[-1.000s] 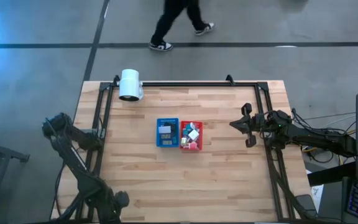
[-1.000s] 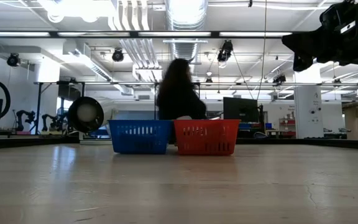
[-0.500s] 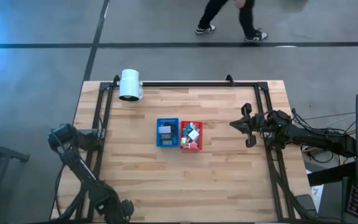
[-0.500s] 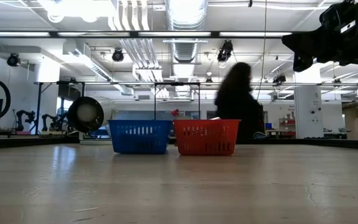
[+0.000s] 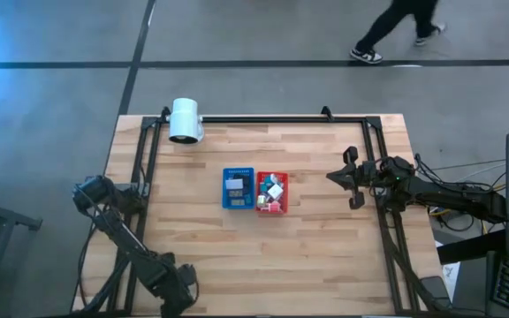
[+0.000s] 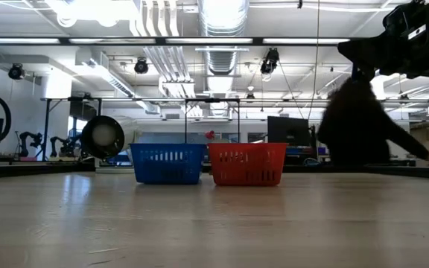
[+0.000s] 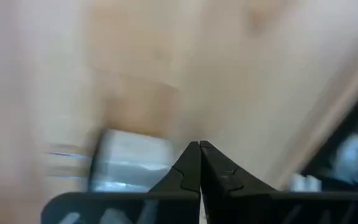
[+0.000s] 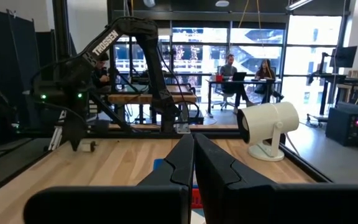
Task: Pick & Place Office items
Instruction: Put the white charger adapter into the red bin
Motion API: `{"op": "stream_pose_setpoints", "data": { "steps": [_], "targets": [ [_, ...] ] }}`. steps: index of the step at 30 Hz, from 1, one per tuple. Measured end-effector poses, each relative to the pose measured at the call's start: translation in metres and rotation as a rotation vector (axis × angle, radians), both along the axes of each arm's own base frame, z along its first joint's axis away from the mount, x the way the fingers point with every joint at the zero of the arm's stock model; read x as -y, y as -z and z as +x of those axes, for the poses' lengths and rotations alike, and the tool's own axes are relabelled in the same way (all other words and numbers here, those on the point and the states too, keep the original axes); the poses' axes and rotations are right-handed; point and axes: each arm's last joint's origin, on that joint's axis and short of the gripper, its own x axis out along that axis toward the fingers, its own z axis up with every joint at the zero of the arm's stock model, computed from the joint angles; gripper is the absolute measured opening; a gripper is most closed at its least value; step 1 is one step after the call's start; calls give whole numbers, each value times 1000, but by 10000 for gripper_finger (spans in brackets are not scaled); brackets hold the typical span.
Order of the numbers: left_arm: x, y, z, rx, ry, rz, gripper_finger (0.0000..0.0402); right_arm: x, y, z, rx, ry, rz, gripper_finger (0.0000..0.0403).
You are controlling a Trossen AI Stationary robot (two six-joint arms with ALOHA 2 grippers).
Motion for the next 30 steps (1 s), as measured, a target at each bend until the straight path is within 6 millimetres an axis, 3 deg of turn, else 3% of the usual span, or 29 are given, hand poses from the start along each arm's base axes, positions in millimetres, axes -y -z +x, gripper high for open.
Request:
{"op": "stream_pose_setpoints", "data": {
  "steps": [5,12,18,23,26,30],
  "targets": [
    [-21,0,6,-42,-28,130,1,0,0,0,0,1,-1,8],
    [-29,-7,7,-72,11,209,1,0,0,0,0,1,-1,8],
    [-22,-41,15,17,165,178,2,0,0,0,-1,0,1,8],
    [-29,-63,7,-32,176,174,2,0,0,0,-1,0,2,8],
    [-36,-61,-1,-136,130,218,1,0,0,0,-2,0,2,8],
    [-40,-46,-8,-249,93,153,1,0,0,0,-3,0,2,8]
  ]
}}
